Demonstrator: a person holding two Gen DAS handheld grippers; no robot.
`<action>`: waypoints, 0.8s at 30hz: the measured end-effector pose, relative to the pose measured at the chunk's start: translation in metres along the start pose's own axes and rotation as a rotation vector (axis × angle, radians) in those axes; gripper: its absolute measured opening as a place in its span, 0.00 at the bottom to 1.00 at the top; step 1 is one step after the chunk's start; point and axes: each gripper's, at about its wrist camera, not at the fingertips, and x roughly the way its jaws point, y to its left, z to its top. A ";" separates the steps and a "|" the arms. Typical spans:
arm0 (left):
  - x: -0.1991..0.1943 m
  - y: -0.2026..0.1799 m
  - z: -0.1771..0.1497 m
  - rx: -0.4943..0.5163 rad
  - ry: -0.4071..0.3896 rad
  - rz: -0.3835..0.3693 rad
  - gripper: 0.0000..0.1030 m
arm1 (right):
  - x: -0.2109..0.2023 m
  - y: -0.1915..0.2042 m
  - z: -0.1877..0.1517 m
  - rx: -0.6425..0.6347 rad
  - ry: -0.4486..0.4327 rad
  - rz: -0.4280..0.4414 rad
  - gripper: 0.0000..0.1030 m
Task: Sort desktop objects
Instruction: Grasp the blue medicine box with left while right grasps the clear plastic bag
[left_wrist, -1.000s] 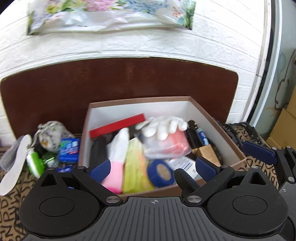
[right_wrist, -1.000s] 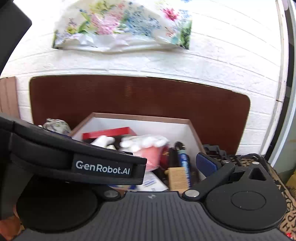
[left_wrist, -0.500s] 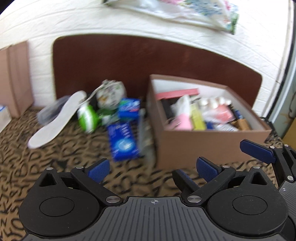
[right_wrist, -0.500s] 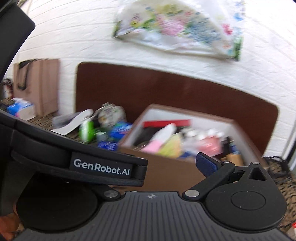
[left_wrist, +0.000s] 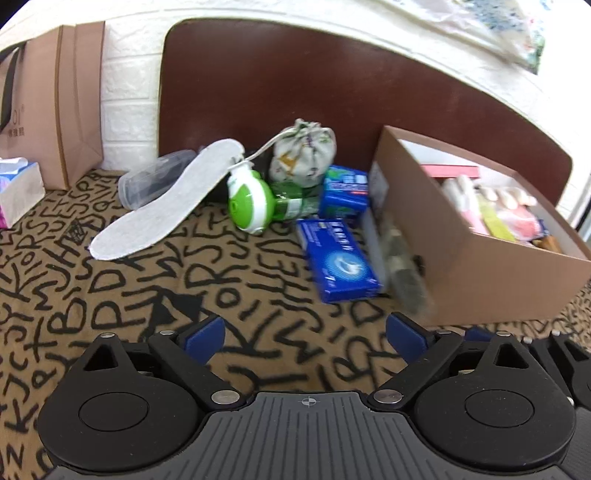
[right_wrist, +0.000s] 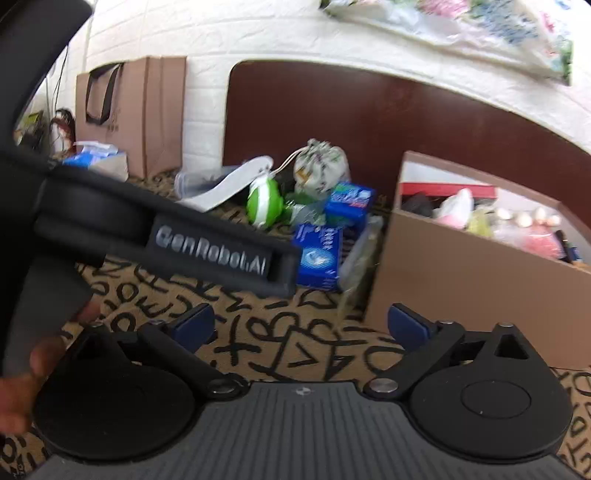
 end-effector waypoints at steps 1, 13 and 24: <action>0.005 0.002 0.003 0.002 0.005 -0.001 0.93 | 0.004 0.001 -0.001 0.006 0.010 0.001 0.90; 0.068 -0.010 0.026 0.060 0.061 -0.046 0.88 | 0.037 -0.019 0.002 0.124 0.045 -0.161 0.54; 0.105 -0.015 0.041 0.014 0.098 -0.039 0.88 | 0.051 -0.029 -0.005 0.187 0.046 -0.183 0.28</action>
